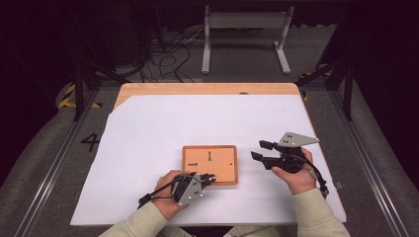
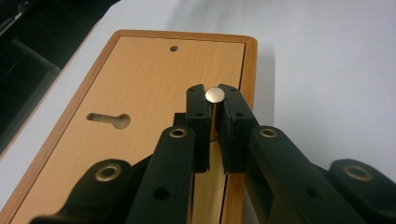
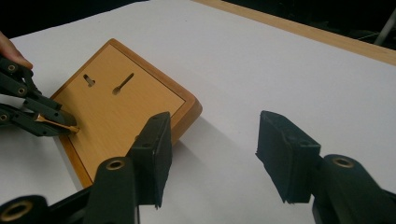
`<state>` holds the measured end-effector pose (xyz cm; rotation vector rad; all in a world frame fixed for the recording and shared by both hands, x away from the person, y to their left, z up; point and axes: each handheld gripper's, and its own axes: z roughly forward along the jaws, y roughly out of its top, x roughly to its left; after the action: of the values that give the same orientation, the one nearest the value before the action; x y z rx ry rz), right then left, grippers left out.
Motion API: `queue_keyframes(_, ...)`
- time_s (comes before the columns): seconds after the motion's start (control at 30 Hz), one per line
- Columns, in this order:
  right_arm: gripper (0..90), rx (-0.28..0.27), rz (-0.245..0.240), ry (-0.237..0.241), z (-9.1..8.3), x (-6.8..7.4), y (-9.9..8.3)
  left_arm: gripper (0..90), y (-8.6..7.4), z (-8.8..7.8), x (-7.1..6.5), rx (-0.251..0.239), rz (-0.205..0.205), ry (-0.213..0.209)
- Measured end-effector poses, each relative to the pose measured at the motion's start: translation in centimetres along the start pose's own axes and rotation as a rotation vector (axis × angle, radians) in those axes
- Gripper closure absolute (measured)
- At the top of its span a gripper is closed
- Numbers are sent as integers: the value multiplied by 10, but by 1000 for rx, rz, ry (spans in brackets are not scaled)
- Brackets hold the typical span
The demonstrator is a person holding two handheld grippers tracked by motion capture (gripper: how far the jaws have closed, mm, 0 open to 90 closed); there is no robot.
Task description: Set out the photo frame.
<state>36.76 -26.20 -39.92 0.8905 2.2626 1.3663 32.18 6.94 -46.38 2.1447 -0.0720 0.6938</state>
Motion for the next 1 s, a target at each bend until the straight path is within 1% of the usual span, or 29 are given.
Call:
queue_keyframes(0.03,445,2,3,4,0,1,1,838,0,0,-1,2,13,2)
queue_keyframes(0.17,420,12,8,24,1,4,4,838,0,-1,-3,5,38,8)
queue_keyframes(0.23,410,15,5,27,1,5,6,838,1,-1,-3,7,40,12)
queue_keyframes(0.37,358,35,2,56,4,10,12,838,1,-1,-3,7,41,14)
queue_keyframes(0.5,319,78,-6,81,10,11,19,838,1,-1,-3,9,39,14)
queue_keyframes(0.57,286,101,9,111,16,11,25,838,1,-1,-3,6,41,15)
queue_keyframes(0.63,262,124,12,123,21,11,29,838,0,-1,-3,6,36,10)
queue_keyframes(0.7,247,160,23,143,30,12,33,838,0,-1,-3,6,36,13)
queue_keyframes(0.73,244,166,20,145,33,12,34,838,0,-1,-3,2,23,9)
queue_keyframes(0.77,241,181,24,150,38,12,35,838,0,-1,-3,0,22,9)
queue_keyframes(0.83,241,189,26,152,41,11,36,838,0,-1,-3,1,19,8)
queue_keyframes(0.87,241,198,30,156,46,11,36,838,0,-1,-3,2,21,8)
queue_keyframes(0.9,236,221,37,167,55,10,38,839,0,-1,-3,0,41,13)
queue_keyframes(1.0,226,254,53,186,64,9,38,839,0,-1,-3,-2,45,18)
